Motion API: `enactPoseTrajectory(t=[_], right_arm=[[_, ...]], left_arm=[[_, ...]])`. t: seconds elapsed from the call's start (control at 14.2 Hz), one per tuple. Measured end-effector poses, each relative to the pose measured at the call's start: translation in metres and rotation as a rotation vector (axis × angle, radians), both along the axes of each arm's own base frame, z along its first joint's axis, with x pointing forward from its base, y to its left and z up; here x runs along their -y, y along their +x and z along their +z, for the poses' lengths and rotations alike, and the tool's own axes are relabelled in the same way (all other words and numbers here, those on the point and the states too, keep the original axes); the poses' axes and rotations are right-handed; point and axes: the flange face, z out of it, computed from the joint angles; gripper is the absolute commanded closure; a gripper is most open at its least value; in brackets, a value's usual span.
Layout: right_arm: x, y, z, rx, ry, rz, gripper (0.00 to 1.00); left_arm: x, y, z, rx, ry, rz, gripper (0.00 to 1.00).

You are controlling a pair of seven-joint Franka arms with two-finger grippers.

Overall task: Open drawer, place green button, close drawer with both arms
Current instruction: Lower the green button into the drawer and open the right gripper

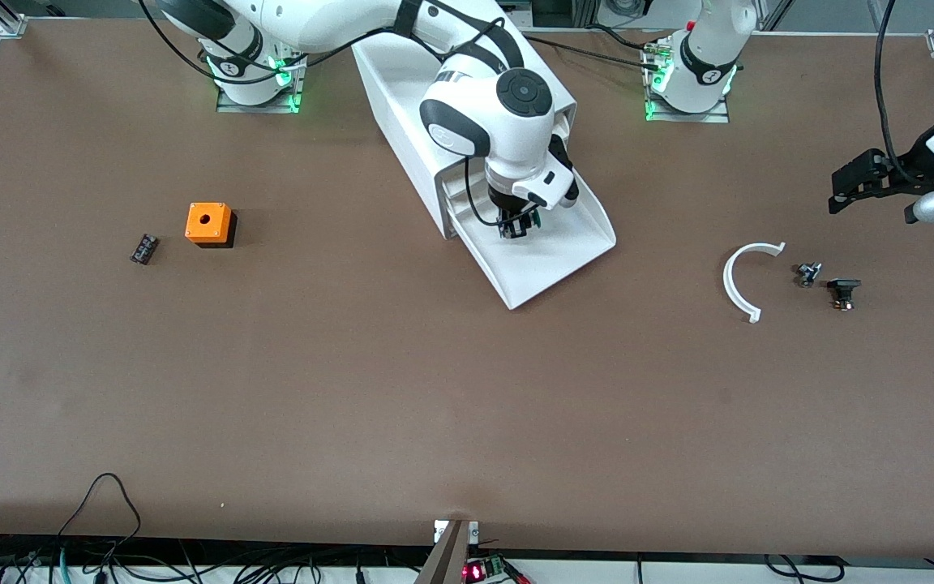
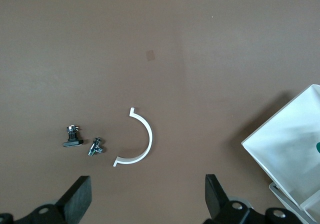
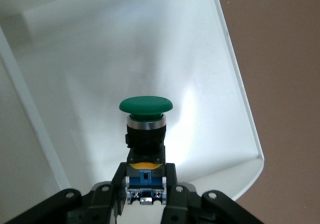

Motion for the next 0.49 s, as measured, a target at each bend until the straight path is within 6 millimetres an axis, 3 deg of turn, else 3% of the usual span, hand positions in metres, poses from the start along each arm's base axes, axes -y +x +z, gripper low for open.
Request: enactPoseTrajectory(t=[0.42,0.49], right_arm=[[-0.024,-0.022,-0.037,0.024,-0.025,-0.002,0.77],[-0.026,-0.023,-0.041,0.027,-0.020,-0.006,0.61]], left_arm=[[0.001,0.000,0.000,0.000,0.000,-0.001,0.00],[0.001,0.000,0.000,0.000,0.000,-0.001,0.00]])
